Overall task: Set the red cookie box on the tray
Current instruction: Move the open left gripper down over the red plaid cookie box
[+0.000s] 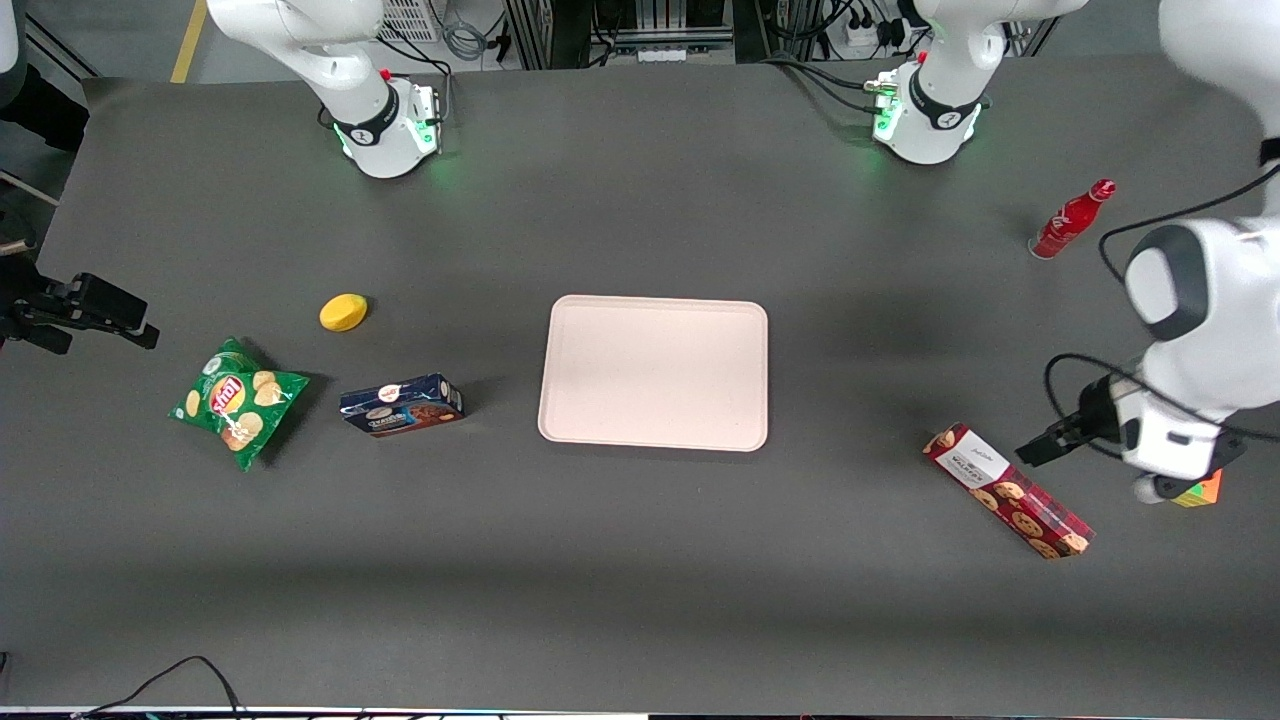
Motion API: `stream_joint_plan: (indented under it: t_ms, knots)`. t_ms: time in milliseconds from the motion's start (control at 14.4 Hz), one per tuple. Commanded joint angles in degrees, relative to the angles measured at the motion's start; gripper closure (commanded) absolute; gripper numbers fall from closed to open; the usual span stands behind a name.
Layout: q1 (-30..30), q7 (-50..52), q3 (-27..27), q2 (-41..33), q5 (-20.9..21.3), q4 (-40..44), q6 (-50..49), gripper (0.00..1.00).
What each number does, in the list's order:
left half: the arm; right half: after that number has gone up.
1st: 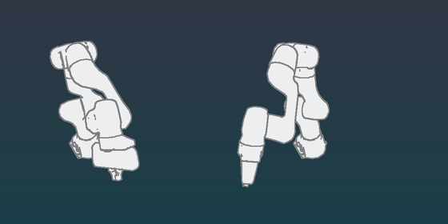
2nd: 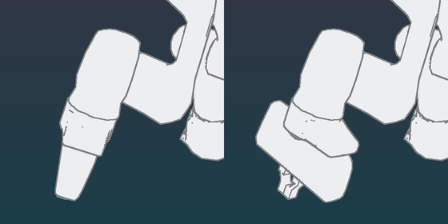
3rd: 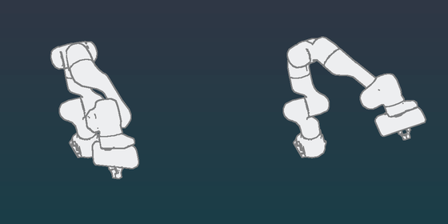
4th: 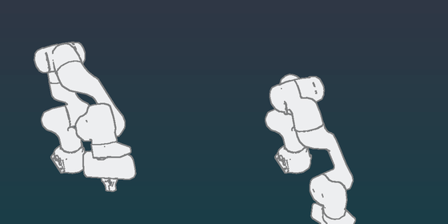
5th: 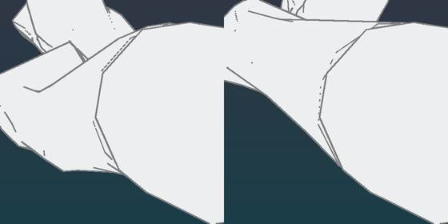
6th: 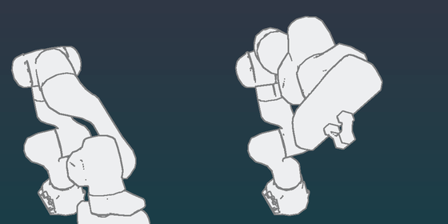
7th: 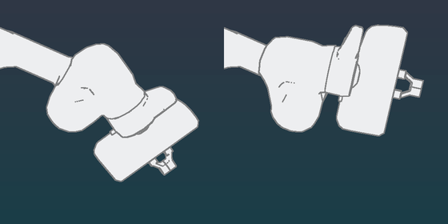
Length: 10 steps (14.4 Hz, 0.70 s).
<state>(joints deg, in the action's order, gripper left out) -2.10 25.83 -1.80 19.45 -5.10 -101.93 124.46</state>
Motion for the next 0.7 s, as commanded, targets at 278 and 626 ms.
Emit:
stream_joint_plan:
  t_ms: [278,626]
  knots:
    - [14.5,6.0,15.0,11.1,-0.5,1.2,10.4,0.00]
    - [14.2,5.5,15.4,15.4,-2.6,2.0,15.6,0.00]
